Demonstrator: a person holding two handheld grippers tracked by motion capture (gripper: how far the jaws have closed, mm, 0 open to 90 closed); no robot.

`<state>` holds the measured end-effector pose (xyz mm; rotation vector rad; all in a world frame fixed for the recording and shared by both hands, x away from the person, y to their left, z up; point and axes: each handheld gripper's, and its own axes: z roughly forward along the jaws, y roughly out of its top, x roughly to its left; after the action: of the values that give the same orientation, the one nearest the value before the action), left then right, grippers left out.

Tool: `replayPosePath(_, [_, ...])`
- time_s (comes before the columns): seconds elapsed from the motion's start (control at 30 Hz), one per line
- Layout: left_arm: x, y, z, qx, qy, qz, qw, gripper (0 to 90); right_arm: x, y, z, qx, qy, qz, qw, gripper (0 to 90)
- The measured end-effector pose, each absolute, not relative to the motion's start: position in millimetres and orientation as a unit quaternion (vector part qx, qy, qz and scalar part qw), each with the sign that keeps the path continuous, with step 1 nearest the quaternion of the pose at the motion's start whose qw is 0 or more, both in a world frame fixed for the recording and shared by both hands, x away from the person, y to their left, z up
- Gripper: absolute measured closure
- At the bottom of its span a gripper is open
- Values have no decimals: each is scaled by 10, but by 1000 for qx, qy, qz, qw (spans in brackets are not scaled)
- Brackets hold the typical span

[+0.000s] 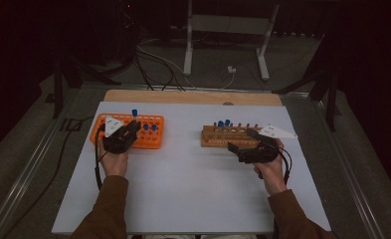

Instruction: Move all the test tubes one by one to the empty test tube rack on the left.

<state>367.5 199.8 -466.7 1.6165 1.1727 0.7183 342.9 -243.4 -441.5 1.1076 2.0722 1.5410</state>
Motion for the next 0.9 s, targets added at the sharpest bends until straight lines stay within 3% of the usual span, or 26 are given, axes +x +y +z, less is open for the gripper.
replayPosePath(0.9, [3678, 1963, -4993, 694, 491, 276, 448, 780, 3429, -2430, -4455, 389, 731, 537, 161, 0])
